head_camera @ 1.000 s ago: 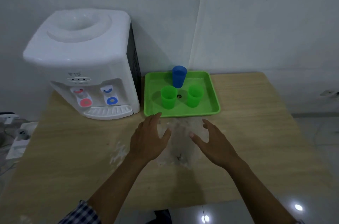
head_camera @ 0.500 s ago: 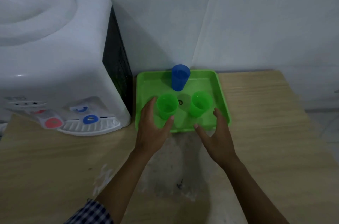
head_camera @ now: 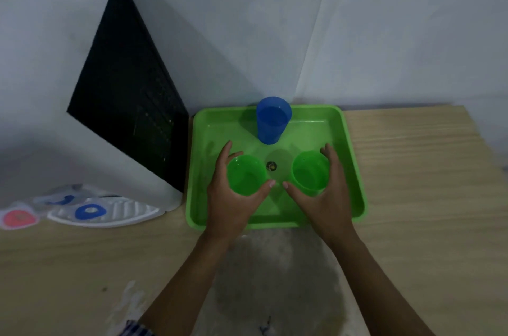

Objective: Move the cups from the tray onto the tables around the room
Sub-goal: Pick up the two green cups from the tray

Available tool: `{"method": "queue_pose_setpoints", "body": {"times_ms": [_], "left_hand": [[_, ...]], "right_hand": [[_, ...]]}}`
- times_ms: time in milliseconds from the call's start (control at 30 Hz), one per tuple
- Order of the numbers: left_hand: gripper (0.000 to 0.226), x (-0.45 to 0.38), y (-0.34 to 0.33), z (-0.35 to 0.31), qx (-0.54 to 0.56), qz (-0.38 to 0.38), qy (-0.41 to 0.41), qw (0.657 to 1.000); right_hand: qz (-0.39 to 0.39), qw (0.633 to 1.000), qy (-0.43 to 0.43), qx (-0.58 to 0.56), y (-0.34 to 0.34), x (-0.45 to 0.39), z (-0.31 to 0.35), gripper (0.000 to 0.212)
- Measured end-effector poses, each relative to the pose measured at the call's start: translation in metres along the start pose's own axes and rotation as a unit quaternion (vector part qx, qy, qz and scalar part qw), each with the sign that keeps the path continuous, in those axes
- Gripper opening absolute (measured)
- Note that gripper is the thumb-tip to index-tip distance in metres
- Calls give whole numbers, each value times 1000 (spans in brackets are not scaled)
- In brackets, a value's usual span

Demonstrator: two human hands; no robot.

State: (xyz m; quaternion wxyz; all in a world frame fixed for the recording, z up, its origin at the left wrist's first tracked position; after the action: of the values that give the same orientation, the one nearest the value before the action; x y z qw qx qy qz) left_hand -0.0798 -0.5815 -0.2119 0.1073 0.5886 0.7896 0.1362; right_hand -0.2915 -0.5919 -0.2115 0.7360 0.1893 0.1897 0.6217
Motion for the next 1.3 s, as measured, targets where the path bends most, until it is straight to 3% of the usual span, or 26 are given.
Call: {"method": "queue_pose_setpoints", "body": {"times_ms": [267,600,767,1033,1300], "left_hand": [[116,-10,-5,-1,-2,19,-28,999],[93,-10,-5,-5,-20,16,-50,998],[94,-12,-1,-10,-11,-4,-48,999],[95,0,24,-43,-9,4,-83,997],[81,40,47,-94,12,70,-132,989]], "right_hand": [[-26,999,32,-23,-2,-14,-5,101],[-49,997,24,-55,-6,-14,-6,90],[-58,996,19,-60,-3,-15,-2,88],[-79,995,31,-54,28,9,33,86],[-126,991,30,-46,73,67,79,83]]}}
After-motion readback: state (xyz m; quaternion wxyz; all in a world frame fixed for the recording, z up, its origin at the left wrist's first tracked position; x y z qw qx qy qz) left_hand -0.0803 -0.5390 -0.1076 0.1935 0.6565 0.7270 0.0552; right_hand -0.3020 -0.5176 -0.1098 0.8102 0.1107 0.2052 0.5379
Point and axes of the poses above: each hand's wrist, its own x-axis away from the middle knuckle, its own y-axis out of the back of the hand, z = x × y, the point moved 6 cm from there along -x, towards the middle knuckle
